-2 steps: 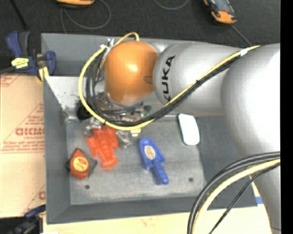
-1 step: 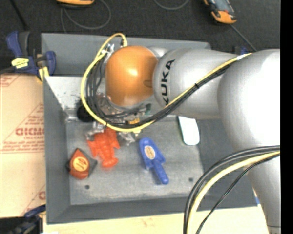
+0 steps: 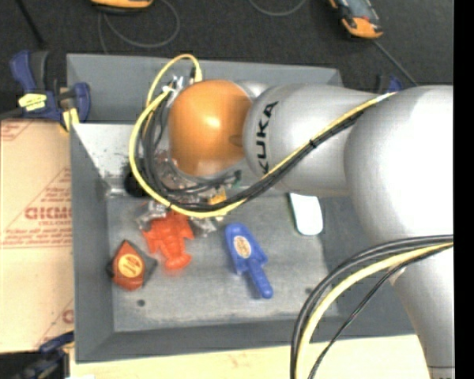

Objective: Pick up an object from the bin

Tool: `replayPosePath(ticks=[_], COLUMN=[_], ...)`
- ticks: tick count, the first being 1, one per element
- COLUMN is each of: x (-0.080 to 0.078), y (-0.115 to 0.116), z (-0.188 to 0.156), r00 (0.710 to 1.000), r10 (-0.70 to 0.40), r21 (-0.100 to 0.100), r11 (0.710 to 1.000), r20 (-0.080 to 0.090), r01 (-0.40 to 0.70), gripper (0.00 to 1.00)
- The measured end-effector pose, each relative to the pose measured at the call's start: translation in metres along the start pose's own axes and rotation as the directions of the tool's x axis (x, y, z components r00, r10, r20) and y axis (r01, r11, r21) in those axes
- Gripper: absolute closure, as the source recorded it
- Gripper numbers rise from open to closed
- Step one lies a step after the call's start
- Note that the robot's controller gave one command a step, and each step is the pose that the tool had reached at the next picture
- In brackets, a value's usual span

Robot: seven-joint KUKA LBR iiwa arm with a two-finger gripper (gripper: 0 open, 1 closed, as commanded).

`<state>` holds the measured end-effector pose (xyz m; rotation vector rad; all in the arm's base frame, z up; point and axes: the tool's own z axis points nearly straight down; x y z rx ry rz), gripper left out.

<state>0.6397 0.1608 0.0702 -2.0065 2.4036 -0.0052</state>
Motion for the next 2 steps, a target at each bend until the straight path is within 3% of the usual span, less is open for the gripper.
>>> replayPosePath(ticks=[1, 2], x=[-0.0054, -0.0098], y=[-0.0052, -0.0026], z=[-0.0044, -0.0050], r00=[0.992, 0.926], r10=[-0.130, -0.377], r21=[0.002, 0.003], r11=[0.992, 0.926], r20=[-0.001, -0.001], r01=[0.130, 0.377], gripper=[0.00, 0.00])
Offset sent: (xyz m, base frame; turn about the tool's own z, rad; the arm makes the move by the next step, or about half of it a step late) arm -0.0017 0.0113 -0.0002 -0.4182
